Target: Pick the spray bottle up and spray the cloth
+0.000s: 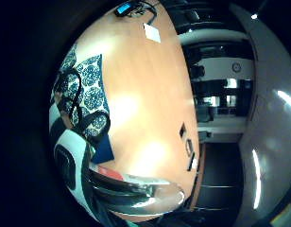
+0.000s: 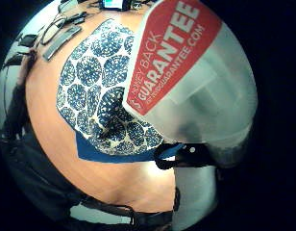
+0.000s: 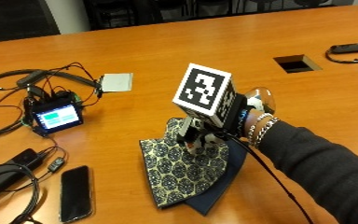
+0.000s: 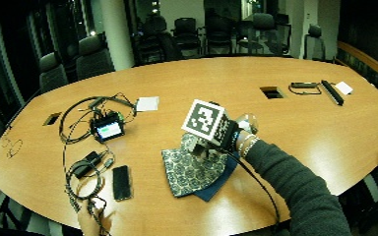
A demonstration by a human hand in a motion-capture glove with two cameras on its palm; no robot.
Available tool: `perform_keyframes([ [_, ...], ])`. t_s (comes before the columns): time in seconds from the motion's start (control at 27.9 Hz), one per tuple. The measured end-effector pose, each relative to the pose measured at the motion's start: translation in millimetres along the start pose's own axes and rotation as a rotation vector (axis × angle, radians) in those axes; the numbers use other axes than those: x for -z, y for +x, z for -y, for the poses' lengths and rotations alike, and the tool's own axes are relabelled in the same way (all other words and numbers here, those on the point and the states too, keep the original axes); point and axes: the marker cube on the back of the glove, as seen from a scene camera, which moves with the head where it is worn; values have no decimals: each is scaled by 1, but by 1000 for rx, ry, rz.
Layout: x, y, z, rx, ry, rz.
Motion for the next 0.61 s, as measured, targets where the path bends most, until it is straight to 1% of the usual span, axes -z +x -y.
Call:
perform_keyframes([
  [0.22, 6, 6, -5, -61, 25, 57],
  [0.47, 23, 13, -15, -165, 85, 207],
  [0.54, 29, 16, -25, -204, 103, 262],
  [0.61, 34, 19, -47, -265, 121, 325],
])
